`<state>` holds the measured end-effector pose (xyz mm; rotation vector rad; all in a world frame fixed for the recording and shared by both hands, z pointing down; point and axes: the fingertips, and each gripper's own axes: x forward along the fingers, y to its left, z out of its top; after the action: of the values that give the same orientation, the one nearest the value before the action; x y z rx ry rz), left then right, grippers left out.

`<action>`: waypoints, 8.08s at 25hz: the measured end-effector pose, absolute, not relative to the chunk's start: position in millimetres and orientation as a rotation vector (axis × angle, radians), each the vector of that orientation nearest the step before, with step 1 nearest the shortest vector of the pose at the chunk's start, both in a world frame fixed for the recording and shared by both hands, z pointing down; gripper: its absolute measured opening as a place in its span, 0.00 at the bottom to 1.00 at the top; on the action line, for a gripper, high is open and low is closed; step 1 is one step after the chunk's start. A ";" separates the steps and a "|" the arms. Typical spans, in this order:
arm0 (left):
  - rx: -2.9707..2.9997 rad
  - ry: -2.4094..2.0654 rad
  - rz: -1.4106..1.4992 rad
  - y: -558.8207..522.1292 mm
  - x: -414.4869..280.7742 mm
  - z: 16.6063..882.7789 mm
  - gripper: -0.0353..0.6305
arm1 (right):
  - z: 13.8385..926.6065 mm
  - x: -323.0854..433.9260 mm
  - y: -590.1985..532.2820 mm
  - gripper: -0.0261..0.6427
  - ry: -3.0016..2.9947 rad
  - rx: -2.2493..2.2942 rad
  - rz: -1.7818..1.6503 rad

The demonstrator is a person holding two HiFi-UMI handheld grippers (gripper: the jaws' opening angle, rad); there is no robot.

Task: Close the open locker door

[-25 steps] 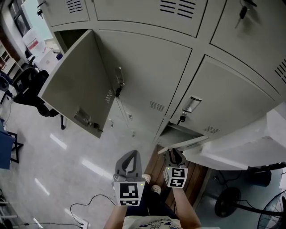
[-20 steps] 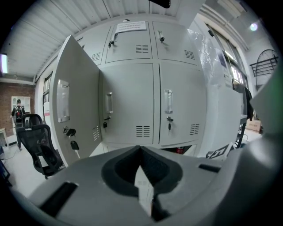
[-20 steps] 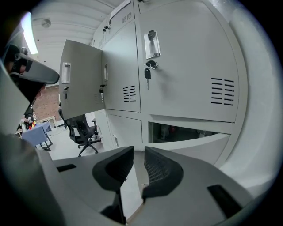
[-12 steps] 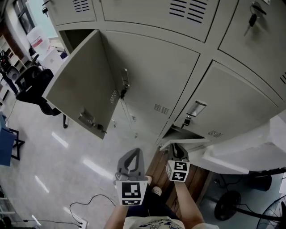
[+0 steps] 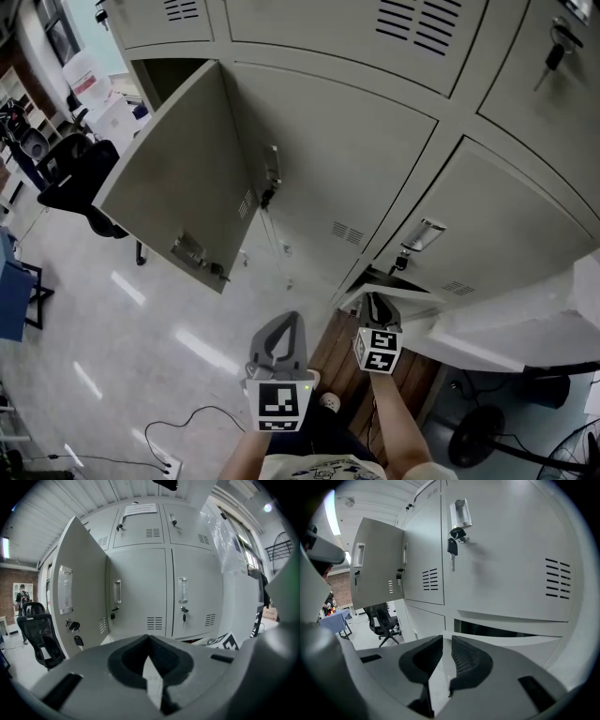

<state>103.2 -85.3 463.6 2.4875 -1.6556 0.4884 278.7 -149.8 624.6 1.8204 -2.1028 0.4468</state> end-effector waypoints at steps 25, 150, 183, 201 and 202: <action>2.473 -1.681 0.481 -110.0 92.4 462.6 0.05 | 635.5 297.9 -203.9 0.14 -2.025 1.855 0.377; 1.547 -2.740 0.145 -126.8 -291.3 390.7 0.05 | 371.3 -201.3 -253.8 0.11 -2.998 0.943 -0.120; 2.093 -2.324 0.115 -311.0 -392.5 400.6 0.05 | 368.3 -229.8 -387.6 0.10 -2.640 1.658 -0.116; 2.472 -2.013 0.125 -430.5 -384.0 385.6 0.05 | 366.5 -220.6 -439.2 0.10 -2.371 1.977 -0.068; 2.488 -1.991 0.127 -433.2 -382.6 386.1 0.05 | 366.4 -220.2 -439.5 0.10 -2.355 1.996 -0.066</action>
<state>-382.6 -433.2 386.1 2.4881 -1.9908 0.1274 -220.2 -439.5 366.4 1.9961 -2.3550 -0.0662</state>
